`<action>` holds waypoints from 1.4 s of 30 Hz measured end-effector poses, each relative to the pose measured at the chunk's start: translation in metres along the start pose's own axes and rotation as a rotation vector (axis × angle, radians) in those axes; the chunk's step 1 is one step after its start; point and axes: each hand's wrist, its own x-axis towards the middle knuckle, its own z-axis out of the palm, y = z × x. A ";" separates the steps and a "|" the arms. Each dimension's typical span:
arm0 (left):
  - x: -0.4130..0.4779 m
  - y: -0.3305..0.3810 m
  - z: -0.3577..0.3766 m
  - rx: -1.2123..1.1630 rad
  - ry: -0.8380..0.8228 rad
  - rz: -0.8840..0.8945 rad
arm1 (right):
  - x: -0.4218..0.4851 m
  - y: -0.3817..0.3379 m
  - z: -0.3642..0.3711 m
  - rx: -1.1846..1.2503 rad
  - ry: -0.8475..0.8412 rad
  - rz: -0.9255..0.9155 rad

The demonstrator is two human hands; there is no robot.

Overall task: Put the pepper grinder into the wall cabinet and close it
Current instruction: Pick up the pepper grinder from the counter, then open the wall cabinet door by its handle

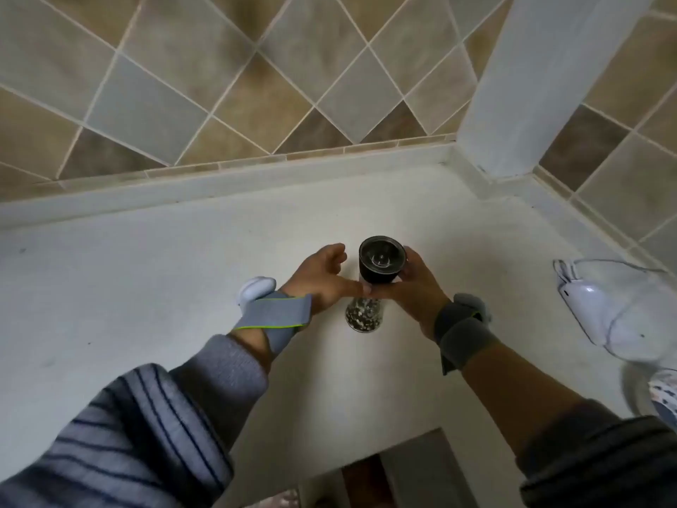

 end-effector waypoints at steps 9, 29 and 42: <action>0.015 0.003 0.012 0.060 -0.027 0.052 | 0.002 -0.001 0.006 -0.077 -0.060 -0.082; -0.155 0.134 -0.089 0.060 0.274 0.447 | -0.099 -0.182 0.063 -0.042 -0.275 -0.535; -0.308 0.248 -0.137 0.089 0.430 0.824 | -0.209 -0.328 0.084 0.082 -0.410 -0.969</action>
